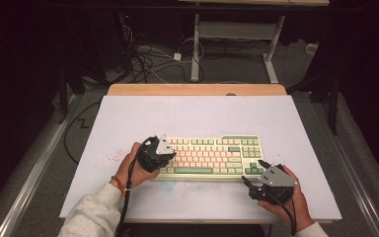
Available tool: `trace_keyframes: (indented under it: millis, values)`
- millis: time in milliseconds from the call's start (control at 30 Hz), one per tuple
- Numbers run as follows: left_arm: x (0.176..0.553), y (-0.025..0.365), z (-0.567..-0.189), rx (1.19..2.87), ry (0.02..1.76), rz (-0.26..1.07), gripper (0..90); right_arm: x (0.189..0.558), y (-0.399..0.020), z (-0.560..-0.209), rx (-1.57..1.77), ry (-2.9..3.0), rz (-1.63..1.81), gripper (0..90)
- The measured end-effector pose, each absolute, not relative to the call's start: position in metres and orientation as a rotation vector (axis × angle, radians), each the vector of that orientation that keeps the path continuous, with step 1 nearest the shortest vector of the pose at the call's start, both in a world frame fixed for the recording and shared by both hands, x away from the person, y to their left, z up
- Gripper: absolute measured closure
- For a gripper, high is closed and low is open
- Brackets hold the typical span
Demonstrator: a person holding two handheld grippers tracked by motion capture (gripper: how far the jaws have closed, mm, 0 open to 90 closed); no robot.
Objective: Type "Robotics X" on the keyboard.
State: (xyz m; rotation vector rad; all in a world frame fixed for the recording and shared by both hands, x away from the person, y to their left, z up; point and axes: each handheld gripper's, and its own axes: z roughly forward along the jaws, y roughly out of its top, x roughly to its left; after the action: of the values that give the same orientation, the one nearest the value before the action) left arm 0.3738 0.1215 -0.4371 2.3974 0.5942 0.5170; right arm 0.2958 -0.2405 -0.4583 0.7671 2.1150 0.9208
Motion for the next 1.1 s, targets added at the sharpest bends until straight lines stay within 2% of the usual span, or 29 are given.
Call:
trace_keyframes:
  millis: [200, 467, 967, 1100]
  values:
    - [0.373, 0.124, -0.435, 2.375, 0.596, 0.532, 73.1, 0.296, -0.241, -0.458, 0.768, 2.116, 0.919, 26.9]
    - [0.369, 0.127, -0.432, 2.313, 0.610, 0.585, 53.9, 0.296, -0.241, -0.458, 0.771, 2.116, 0.919, 26.9]
    - [0.357, 0.137, -0.427, 2.224, 0.605, 0.659, 27.3, 0.296, -0.242, -0.457, 0.776, 2.114, 0.930, 26.9]
    - [0.352, 0.141, -0.428, 2.208, 0.595, 0.682, 23.3, 0.296, -0.242, -0.456, 0.782, 2.115, 0.937, 26.9]
